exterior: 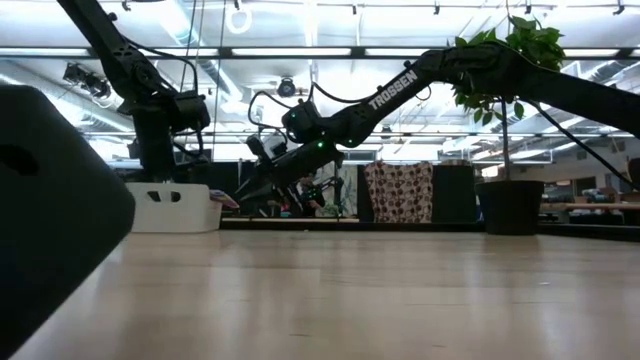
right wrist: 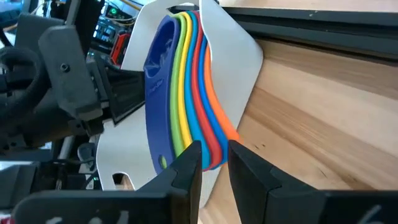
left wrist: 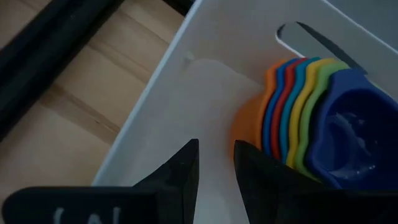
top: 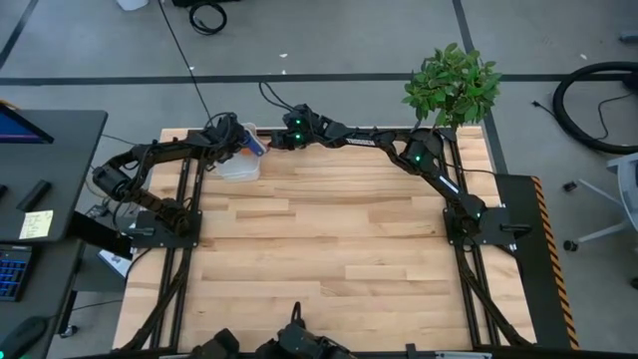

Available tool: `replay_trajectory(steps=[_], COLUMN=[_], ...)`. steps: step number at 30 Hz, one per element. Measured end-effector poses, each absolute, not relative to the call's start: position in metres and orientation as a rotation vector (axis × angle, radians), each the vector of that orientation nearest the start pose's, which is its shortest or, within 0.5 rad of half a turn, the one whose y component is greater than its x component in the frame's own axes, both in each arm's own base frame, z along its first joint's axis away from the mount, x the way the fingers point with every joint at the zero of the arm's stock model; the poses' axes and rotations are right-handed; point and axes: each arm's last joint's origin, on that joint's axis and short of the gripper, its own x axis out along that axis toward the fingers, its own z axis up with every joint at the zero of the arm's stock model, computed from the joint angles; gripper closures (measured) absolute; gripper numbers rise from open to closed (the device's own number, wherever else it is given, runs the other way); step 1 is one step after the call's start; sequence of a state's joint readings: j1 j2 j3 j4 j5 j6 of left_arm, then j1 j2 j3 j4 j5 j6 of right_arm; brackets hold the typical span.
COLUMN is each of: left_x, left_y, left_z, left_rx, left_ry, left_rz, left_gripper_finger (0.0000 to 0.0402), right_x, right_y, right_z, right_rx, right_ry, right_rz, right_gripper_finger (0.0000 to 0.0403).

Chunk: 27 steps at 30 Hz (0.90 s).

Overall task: Nest measuring cups in basket
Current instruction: Put the nested measuring cups into the white bin

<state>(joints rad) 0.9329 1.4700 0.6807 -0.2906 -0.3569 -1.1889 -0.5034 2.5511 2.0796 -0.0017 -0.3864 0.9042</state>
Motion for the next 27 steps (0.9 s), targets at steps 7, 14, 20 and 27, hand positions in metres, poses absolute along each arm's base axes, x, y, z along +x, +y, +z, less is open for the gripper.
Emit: replay_trajectory(steps=[7,14,20,27], left_x=[0.152,0.156,0.154,0.154], left_y=[0.213,0.219,0.220,0.221], left_z=[0.154,0.159,0.159,0.160], left_rx=[-1.206,-1.144,-1.147,-1.133], left_ry=[0.262,0.241,0.243,0.243], left_rz=[1.591,1.496,1.498,1.503], left_gripper_finger=[0.0294,0.0294,0.0294,0.0294], right_x=[0.503,0.502,0.504,0.508], right_y=[-0.266,-0.266,-0.263,-0.254], right_z=[0.147,0.148,0.148,0.149], right_rx=[1.142,1.170,1.166,1.177], right_ry=[0.346,0.365,0.369,0.393], right_rz=[-0.367,-0.306,-0.294,-0.238], right_gripper_finger=[0.0320,0.0321,0.0321,0.0321])
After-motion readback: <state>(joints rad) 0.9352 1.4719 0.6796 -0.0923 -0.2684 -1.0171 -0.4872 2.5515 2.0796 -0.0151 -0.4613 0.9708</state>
